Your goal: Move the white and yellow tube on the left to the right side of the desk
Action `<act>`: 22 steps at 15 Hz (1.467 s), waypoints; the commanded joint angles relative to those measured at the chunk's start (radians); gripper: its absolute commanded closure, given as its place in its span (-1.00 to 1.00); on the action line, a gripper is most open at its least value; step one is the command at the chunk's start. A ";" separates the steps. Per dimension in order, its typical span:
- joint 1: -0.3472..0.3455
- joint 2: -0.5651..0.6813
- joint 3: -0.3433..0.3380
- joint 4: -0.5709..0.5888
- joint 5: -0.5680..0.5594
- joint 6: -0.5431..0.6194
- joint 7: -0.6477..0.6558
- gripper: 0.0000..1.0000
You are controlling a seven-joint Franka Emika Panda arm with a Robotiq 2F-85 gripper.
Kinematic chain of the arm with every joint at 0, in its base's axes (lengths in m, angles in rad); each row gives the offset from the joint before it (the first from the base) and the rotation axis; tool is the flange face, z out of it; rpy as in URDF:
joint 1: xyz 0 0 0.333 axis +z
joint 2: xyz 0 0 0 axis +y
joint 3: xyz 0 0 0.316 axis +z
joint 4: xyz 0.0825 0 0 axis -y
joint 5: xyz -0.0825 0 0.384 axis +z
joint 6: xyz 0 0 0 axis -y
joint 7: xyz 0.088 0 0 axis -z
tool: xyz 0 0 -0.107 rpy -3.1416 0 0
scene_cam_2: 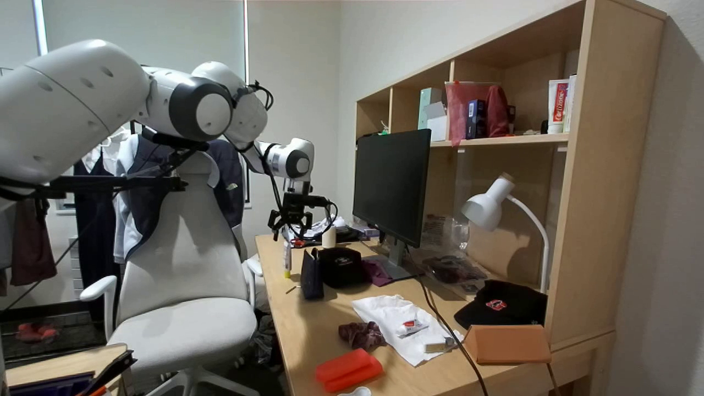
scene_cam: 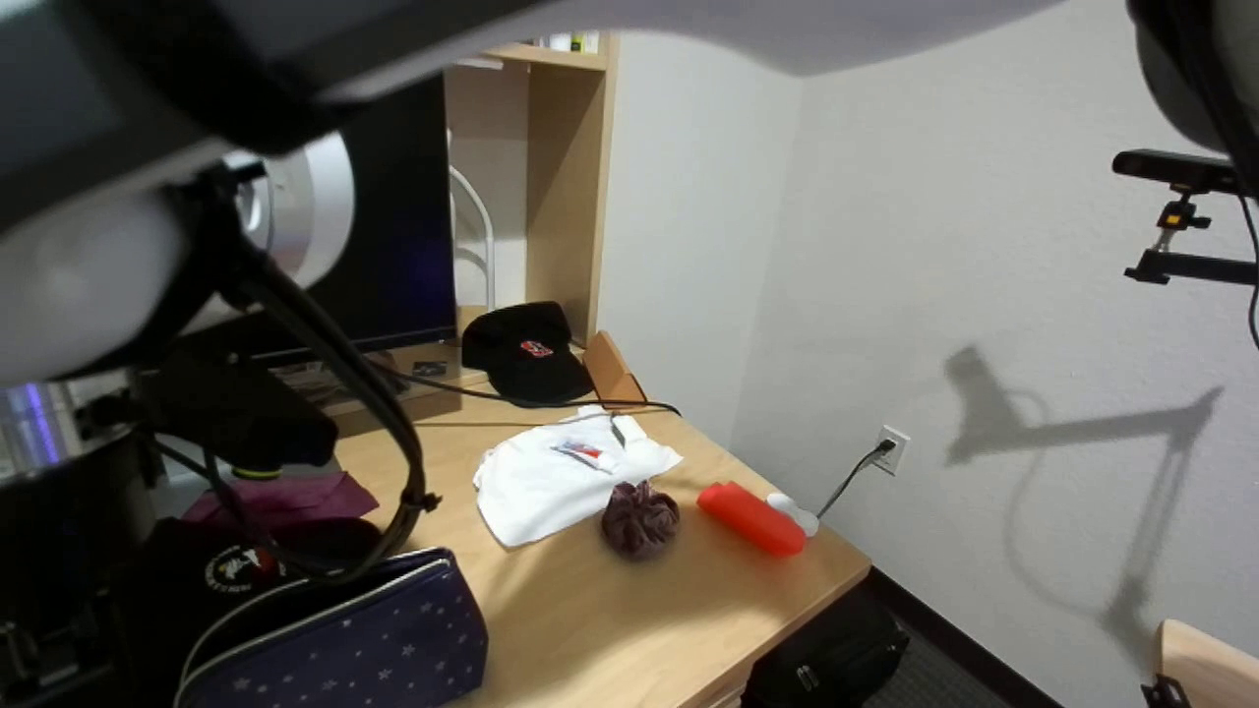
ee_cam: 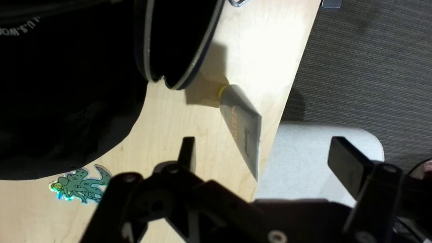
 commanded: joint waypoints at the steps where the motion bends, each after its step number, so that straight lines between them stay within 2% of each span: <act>1: 0.010 0.029 -0.002 0.043 0.003 -0.029 0.014 -1.00; 3: 0.010 0.032 -0.002 0.044 0.003 -0.028 0.015 -1.00; 4: 0.010 0.032 -0.002 0.042 0.002 -0.027 0.015 -0.50; 6: 0.011 0.034 -0.002 0.045 0.001 -0.030 0.015 -0.37; 9: 0.010 0.035 -0.001 0.044 0.003 -0.028 0.013 0.07; 15: 0.012 0.038 -0.002 0.052 0.005 -0.032 0.020 0.82; 19: 0.001 -0.001 -0.003 0.015 0.014 -0.028 0.051 0.91; 22: -0.003 -0.026 -0.008 -0.003 0.015 -0.027 0.104 0.81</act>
